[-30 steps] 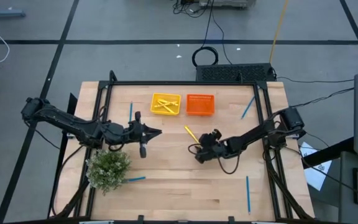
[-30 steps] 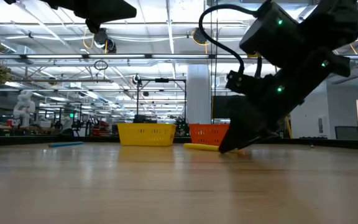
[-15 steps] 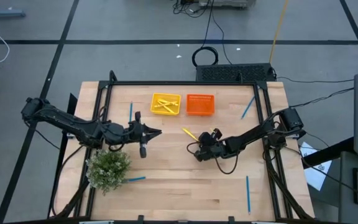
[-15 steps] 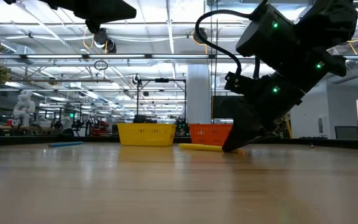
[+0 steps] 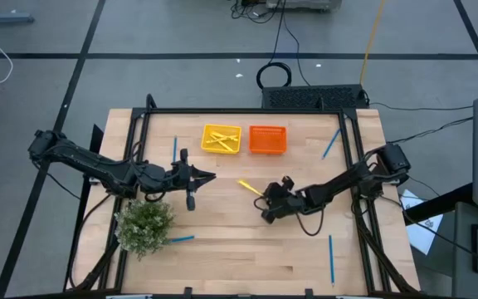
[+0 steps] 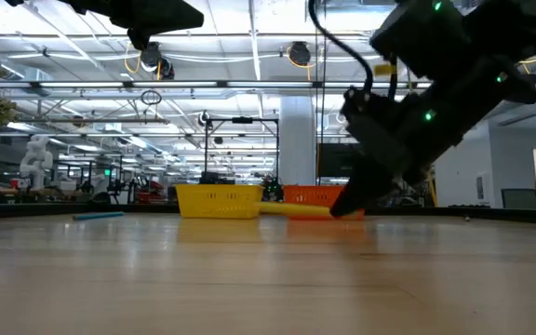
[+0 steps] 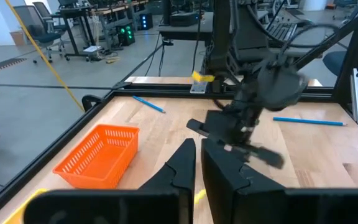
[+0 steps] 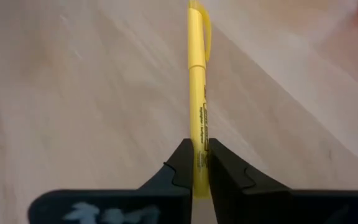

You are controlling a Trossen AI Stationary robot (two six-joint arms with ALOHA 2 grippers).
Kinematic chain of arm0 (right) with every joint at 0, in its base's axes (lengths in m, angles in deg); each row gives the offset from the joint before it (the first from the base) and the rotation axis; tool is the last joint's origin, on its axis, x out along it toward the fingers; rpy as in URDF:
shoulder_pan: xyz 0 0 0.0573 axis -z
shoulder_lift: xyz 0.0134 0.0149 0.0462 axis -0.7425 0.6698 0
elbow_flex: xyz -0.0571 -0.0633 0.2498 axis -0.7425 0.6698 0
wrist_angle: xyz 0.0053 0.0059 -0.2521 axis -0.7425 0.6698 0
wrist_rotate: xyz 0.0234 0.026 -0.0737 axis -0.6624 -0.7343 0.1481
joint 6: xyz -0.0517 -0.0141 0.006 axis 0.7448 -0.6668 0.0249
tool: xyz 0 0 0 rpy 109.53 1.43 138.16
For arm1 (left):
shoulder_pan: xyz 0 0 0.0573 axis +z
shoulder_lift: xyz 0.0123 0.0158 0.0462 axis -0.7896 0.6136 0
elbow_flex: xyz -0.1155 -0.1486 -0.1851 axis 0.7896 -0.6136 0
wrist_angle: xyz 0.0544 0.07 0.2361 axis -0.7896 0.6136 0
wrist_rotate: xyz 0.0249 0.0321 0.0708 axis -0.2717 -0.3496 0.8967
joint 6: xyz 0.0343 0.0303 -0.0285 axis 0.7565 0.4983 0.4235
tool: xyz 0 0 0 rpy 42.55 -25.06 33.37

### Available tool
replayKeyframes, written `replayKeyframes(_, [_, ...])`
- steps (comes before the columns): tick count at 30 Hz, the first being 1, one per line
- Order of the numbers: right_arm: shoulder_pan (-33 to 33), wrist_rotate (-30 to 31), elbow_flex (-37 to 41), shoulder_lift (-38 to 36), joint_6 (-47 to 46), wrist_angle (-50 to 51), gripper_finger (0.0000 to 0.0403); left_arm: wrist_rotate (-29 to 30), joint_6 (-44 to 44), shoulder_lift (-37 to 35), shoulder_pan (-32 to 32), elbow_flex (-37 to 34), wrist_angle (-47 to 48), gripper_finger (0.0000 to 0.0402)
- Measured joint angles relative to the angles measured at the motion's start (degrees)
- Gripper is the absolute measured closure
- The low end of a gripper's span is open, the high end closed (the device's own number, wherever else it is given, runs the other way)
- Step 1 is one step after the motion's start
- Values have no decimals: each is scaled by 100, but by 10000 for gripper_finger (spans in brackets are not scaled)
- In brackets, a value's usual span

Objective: Sort pens & pencils
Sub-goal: Put the yellow pen into the yellow bin

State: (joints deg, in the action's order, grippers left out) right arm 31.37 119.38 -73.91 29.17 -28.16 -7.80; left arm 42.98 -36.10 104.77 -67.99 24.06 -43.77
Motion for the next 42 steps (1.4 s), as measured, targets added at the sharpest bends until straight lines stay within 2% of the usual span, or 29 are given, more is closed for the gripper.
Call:
replayKeyframes(12, [-58,201,-4,-20,964,-1479,389,15,3,-7,1,0,319,369])
replayKeyframes(16, [112,212,-14,-207,1422,-1857,389,334,30,-24,1,0,395,369])
replayKeyframes(20, [304,230,-15,-427,1994,-2168,389,453,57,-302,1,2,586,369])
replayKeyframes(24, [505,230,-15,-569,2713,-2883,389,456,58,-713,-2,-36,943,369])
replayKeyframes(26, [598,228,-15,-594,3051,-3310,389,460,128,-919,16,-329,529,369])
replayKeyframes(29, [685,197,-17,-593,3461,-3836,389,390,431,-1037,175,-1198,-1170,369])
replayKeyframes(32, [771,-38,-19,-595,3671,-4110,390,-129,448,-960,582,-2094,-3030,369])
replayKeyframes(34, [828,-270,-17,-589,3721,-4278,391,-612,113,-866,953,-2486,-3687,367])
replayKeyframes(37, [870,-735,-21,-591,3749,-4472,391,-1490,-441,-772,1427,-2641,-4080,348])
replayKeyframes(39, [868,-863,-21,-589,3756,-4474,391,-2119,-640,-677,1610,-2582,-4079,319])
replayKeyframes(42, [867,-859,-21,-589,3808,-4487,391,-2541,-676,-447,1647,-2399,-4078,262])
